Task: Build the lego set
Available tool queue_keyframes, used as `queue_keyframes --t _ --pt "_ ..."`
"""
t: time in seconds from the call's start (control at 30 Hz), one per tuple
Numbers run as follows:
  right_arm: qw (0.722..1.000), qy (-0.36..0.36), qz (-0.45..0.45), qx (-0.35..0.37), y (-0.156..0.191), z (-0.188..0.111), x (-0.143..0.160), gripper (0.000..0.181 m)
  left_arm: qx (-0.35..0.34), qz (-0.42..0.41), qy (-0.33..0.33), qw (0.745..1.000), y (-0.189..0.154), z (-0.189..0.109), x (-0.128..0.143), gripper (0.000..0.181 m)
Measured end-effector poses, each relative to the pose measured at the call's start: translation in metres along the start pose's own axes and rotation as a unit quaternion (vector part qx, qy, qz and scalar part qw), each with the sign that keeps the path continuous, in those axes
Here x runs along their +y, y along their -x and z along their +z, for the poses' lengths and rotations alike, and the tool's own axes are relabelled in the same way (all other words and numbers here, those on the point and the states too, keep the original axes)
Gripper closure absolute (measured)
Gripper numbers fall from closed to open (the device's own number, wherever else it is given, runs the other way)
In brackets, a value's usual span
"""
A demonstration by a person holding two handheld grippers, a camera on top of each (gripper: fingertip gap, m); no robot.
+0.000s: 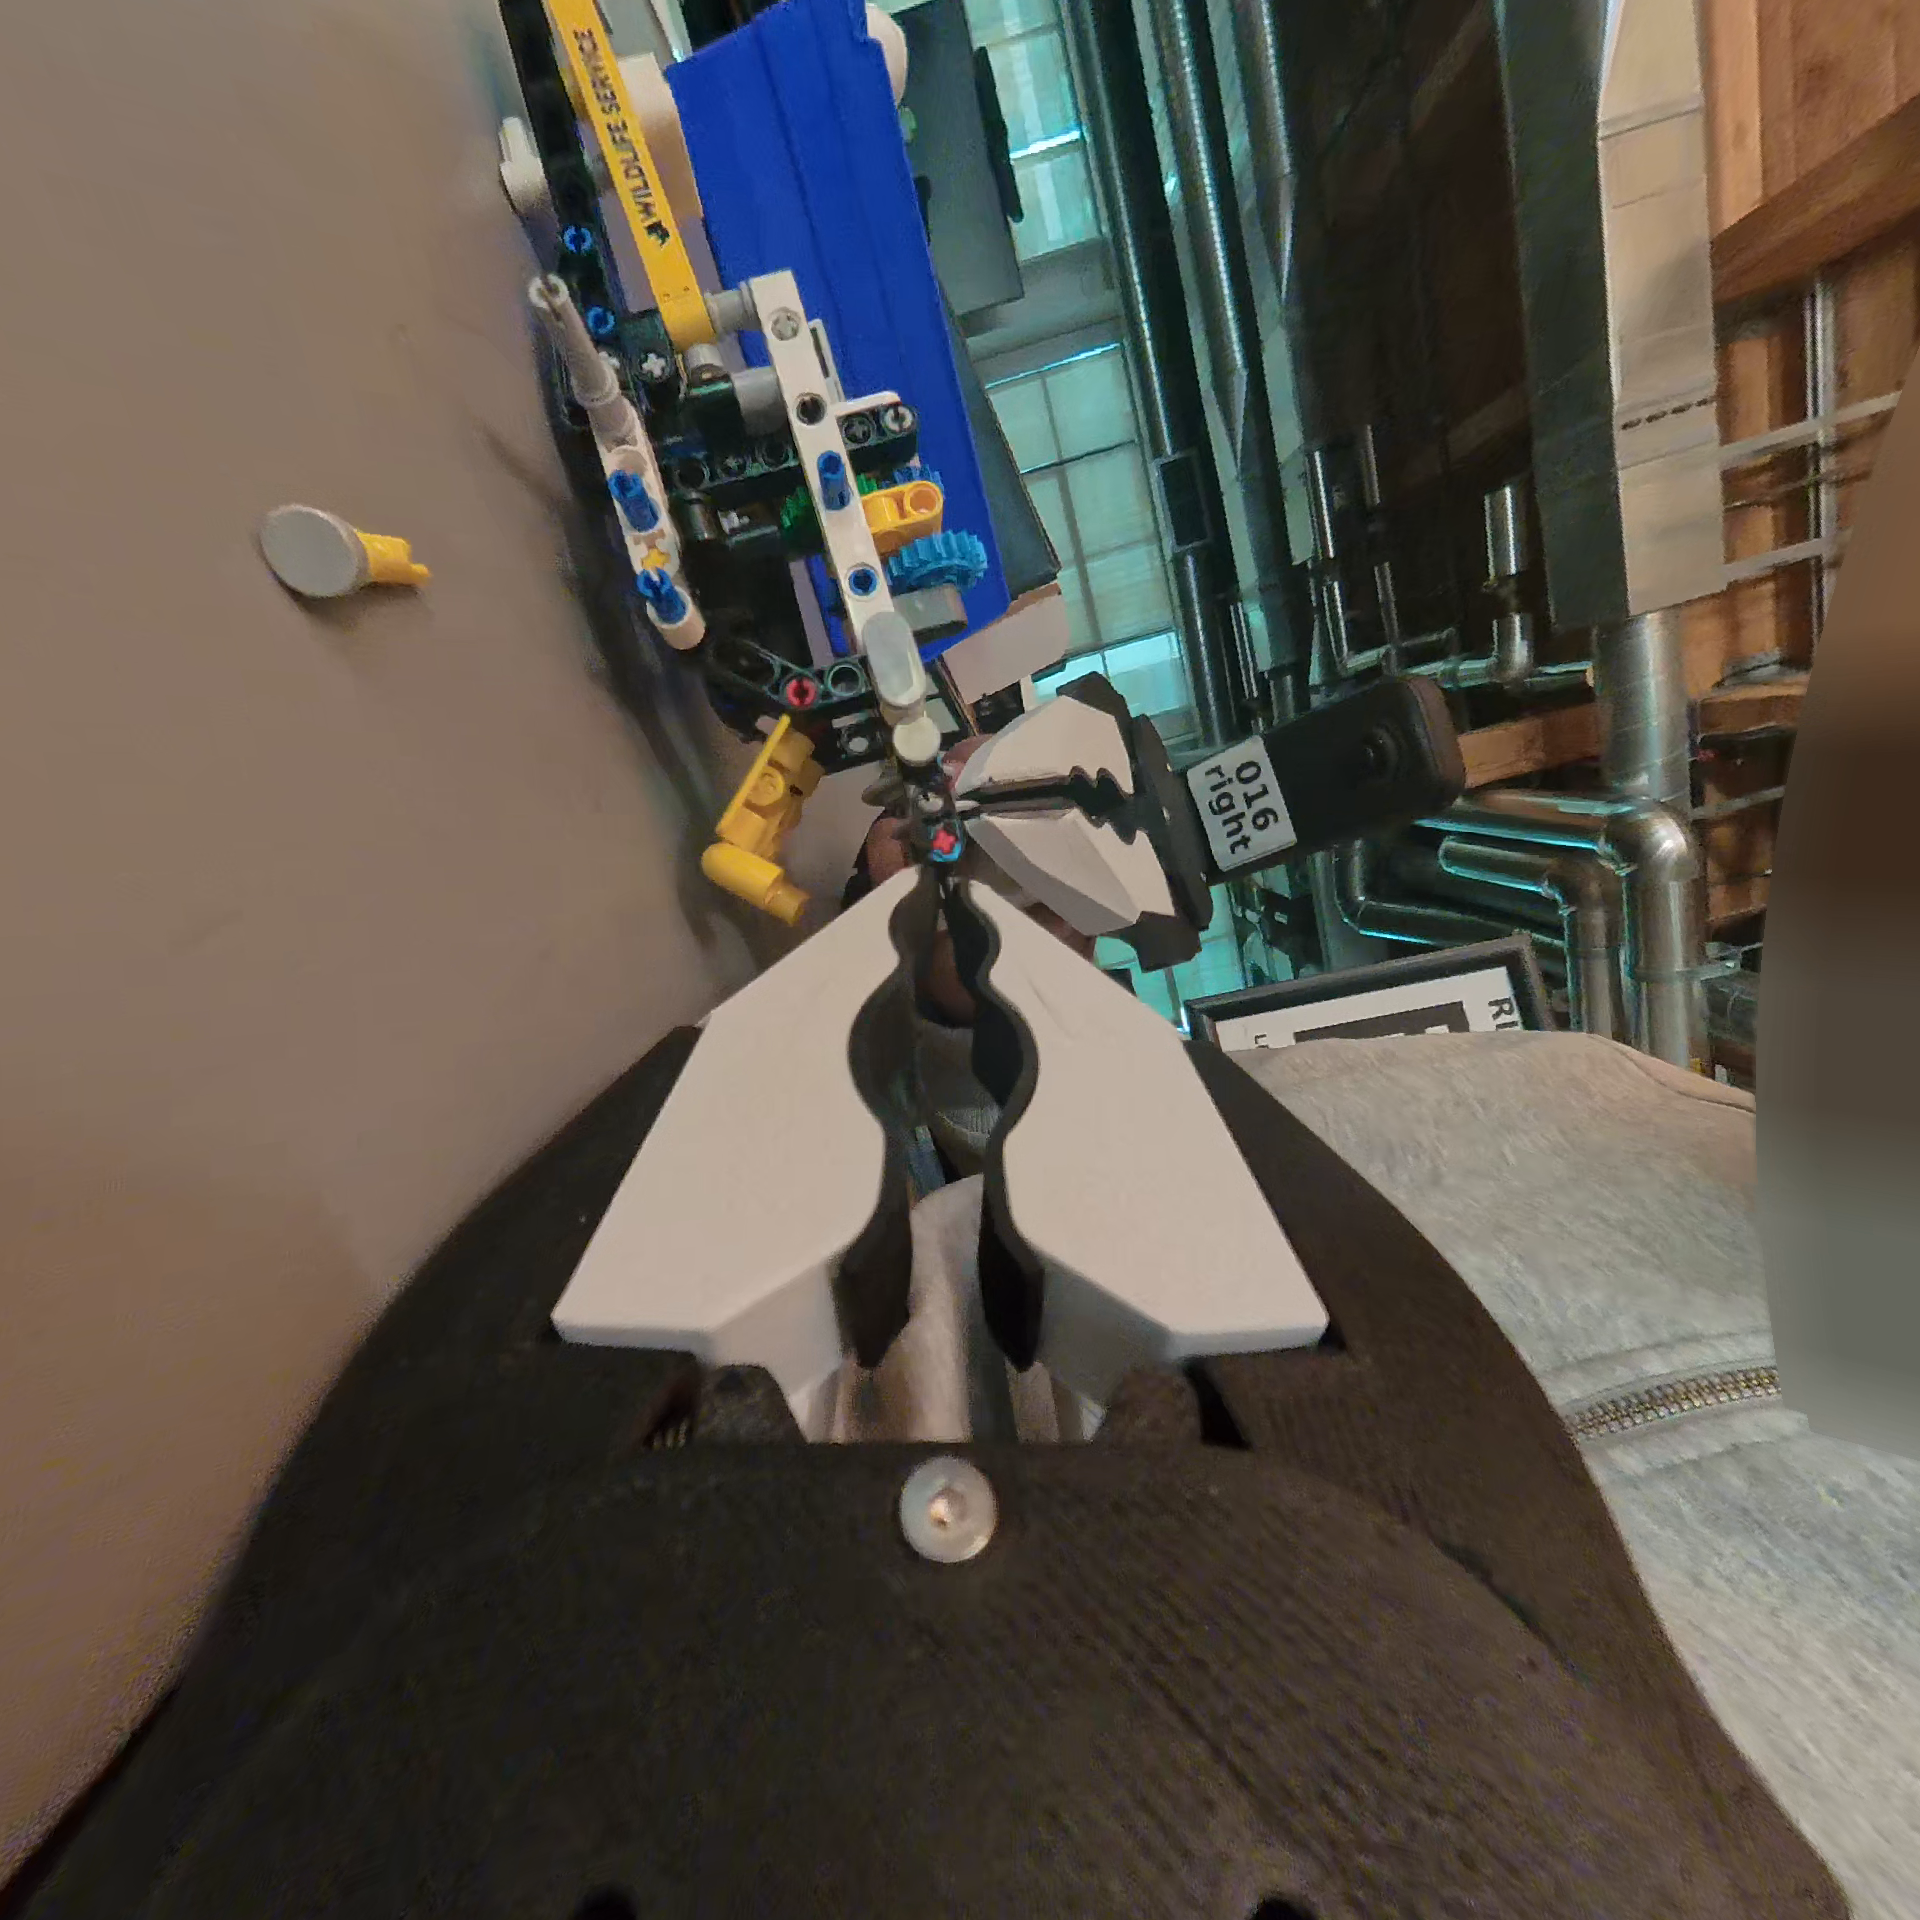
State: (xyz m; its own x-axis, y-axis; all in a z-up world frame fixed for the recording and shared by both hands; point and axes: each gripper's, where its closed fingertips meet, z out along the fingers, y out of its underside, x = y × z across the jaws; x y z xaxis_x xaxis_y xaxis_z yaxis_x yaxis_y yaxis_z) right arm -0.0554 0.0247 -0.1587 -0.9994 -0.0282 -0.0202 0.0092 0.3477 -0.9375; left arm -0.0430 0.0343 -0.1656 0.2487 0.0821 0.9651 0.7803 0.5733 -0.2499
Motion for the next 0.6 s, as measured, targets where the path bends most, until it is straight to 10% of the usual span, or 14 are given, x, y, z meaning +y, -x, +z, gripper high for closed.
queue_keyframes --t 0.6 --pt "0.998 -0.009 0.047 0.038 -0.01 -0.013 0.007 0.169 -0.093 0.128 0.022 0.987 0.017 -0.004 -0.001 0.172"
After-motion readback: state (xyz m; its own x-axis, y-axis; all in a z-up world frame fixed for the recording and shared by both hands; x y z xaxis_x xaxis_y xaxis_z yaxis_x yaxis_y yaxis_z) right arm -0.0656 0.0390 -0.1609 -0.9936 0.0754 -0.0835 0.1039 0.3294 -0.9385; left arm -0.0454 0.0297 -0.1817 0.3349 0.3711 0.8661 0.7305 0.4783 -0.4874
